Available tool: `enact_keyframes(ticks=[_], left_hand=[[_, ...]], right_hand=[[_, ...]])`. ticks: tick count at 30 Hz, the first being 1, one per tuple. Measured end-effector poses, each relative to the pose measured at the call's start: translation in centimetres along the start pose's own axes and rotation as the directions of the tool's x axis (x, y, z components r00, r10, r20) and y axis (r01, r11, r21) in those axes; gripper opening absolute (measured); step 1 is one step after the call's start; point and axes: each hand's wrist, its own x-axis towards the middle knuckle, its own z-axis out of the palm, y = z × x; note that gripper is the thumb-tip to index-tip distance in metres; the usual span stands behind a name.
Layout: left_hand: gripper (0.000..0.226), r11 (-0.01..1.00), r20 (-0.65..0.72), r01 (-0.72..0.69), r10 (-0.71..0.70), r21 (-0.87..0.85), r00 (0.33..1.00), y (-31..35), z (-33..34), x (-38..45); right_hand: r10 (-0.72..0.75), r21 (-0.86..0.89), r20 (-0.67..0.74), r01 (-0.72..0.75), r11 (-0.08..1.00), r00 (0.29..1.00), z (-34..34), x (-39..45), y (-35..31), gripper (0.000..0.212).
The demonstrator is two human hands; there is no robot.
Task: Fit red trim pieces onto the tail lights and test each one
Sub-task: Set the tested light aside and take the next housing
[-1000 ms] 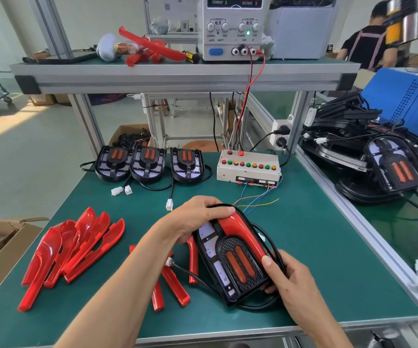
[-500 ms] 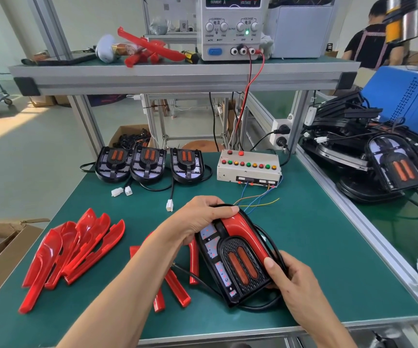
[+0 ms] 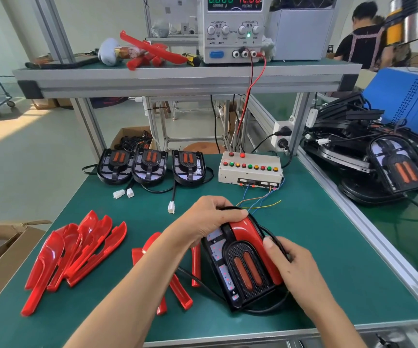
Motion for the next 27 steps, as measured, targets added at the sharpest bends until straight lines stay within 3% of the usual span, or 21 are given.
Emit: enact_keyframes(ticks=[4, 7, 10, 15, 27], left_hand=[[0.028, 0.987, -0.024, -0.089, 0.093, 0.135, 0.995, 0.5, 1.1, -0.2], [0.035, 0.973, -0.048, -0.101, 0.114, 0.206, 0.992, 0.8, 1.4, -0.5], [0.043, 0.990, -0.022, -0.075, 0.078, 0.116, 0.997, 0.9, 0.7, -1.2], [0.027, 0.994, -0.002, -0.063, 0.064, 0.090, 0.998, 0.1, 0.3, -1.8], [0.013, 0.980, -0.065, -0.050, 0.038, -0.194, 0.997, 0.0, 2.1, -2.7]], right_hand=[[0.045, -0.092, 0.069, -0.039, 0.995, 0.997, 0.0, 2.5, -2.3, 0.058], [0.080, -0.017, 0.097, -0.079, 0.997, 0.992, 0.4, 3.4, -3.1, 0.049], [0.091, 0.095, 0.118, -0.103, 0.990, 0.989, 0.4, 3.4, -2.5, 0.047], [0.121, 0.201, 0.100, -0.139, 0.970, 0.988, 0.5, 3.4, -1.7, 0.067], [0.169, 0.205, 0.256, -0.225, 0.953, 0.952, -0.4, 3.6, -4.1, 0.061]])
